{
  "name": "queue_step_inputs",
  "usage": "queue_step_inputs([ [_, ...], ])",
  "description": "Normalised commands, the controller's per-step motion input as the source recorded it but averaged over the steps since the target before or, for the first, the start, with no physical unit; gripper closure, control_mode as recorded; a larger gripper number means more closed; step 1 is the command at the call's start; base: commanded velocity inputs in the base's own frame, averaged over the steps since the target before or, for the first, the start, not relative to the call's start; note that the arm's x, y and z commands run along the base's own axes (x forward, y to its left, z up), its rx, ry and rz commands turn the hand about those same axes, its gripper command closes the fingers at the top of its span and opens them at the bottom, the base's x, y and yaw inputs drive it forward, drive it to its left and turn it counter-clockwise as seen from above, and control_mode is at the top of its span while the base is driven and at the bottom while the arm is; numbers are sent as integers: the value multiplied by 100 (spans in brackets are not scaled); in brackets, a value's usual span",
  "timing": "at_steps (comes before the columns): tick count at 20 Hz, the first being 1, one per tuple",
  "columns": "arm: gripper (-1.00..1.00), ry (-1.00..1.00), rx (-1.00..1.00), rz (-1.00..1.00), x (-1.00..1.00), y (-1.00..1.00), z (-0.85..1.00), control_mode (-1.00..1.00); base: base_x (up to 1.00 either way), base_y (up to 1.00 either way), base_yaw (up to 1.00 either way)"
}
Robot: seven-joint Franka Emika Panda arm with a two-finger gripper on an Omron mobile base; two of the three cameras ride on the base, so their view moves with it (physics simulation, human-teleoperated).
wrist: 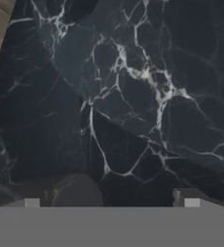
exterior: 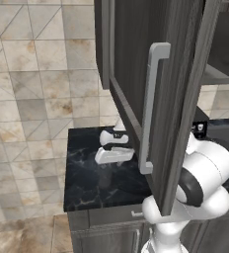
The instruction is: Move the glass cup from next to the sink to the open cabinet. Then, move the bowl with the lemon to the fridge to clear the area for faucet cleaning.
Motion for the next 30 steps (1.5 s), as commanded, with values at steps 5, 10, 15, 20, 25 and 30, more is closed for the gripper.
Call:
queue_step_inputs([
  [5,100,0,-2,0,-41,-1,-50,-100,0,0,0],
  [10,100,-3,0,0,0,0,-11,-100,0,0,0],
  [15,100,-5,0,0,-14,-2,0,-100,0,0,0],
  [20,100,-9,0,0,-42,-16,0,-100,0,0,0],
  [25,100,-21,0,-5,-81,-38,9,-100,0,0,0],
  [30,100,-38,2,-9,-73,-68,82,-100,0,0,0],
])
